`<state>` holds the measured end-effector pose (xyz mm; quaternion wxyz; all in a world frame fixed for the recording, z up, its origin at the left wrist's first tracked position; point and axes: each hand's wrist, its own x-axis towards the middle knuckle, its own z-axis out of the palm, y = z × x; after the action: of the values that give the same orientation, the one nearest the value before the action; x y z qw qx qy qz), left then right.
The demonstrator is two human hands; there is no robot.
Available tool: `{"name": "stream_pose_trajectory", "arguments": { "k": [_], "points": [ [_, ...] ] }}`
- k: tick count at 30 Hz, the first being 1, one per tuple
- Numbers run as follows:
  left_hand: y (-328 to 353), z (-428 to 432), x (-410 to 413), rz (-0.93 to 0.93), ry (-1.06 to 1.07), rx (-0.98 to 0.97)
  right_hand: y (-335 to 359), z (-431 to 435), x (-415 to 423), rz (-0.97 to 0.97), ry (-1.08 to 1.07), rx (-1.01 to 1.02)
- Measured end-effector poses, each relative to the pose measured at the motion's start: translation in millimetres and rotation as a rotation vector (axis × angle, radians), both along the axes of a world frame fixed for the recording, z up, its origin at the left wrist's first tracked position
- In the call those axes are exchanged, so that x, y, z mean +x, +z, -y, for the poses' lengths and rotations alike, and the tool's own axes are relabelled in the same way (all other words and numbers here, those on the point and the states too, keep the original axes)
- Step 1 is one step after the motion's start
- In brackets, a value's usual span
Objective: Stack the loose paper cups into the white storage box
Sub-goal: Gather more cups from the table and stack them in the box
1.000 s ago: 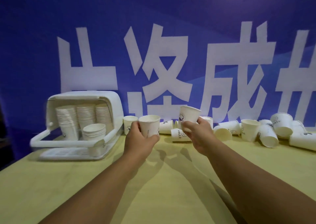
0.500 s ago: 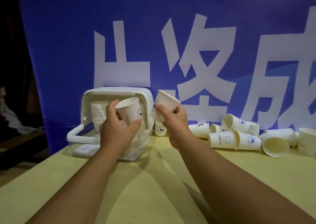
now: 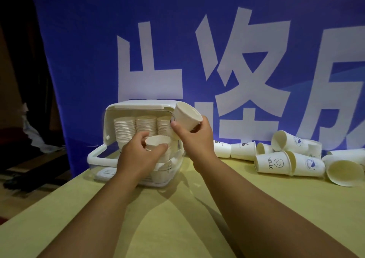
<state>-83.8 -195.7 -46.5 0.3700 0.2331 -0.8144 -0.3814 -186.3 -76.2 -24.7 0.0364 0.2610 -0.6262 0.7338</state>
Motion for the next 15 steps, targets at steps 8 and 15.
{"name": "stream_pose_trajectory", "arguments": {
  "k": [8, 15],
  "points": [
    [1.3, 5.2, 5.4, -0.012, -0.044, 0.020, -2.2, 9.0, 7.4, -0.143, 0.098, 0.143],
    [1.7, 6.1, 4.0, -0.240, 0.017, 0.056, -12.8, 5.6, 8.4, -0.181, 0.119, 0.327]
  ]
}}
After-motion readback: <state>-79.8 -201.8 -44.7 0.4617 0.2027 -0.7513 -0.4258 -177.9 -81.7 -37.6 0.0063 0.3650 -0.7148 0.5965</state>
